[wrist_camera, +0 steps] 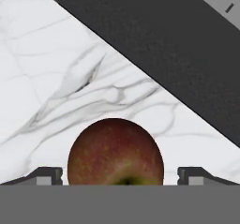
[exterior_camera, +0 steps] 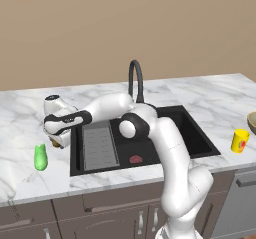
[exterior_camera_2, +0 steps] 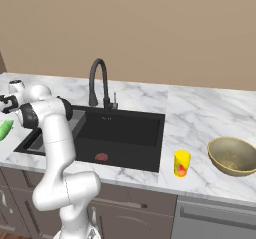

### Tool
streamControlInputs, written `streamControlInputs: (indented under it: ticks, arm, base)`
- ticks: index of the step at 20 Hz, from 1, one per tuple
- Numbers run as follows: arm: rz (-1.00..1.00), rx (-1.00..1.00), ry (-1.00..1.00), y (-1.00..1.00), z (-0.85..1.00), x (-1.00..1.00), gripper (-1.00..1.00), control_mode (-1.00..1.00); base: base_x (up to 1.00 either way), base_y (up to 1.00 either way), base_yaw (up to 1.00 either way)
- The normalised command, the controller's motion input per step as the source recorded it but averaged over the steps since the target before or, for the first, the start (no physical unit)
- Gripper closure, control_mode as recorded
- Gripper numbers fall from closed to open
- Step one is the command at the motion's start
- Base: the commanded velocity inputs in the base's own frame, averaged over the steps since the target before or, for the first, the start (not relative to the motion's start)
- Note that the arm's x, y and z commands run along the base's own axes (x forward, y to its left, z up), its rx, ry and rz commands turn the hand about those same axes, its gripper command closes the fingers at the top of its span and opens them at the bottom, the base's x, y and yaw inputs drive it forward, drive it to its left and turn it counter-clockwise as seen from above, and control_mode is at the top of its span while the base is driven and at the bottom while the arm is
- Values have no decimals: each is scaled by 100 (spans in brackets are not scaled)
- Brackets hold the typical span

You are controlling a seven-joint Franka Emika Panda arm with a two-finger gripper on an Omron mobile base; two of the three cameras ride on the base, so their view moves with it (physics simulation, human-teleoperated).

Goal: Remove the corn and apple from the sink. Then move the bowl and cup from the counter to the sink for washing.

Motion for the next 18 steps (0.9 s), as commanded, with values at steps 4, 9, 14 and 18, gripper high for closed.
streamControlInputs:
  ticks: [4,9,14,18]
  arm:
    - [-1,0,0,-2,9,-4,-100,-100]
    - [-1,0,-1,-3,22,-6,-100,-100]
    - [0,0,-4,-2,30,-10,-100,-100]
    - [0,0,-4,-4,33,-13,-100,-100]
  base:
    - [0,0,0]
    - [0,0,0]
    - [0,0,0]
    - [0,0,0]
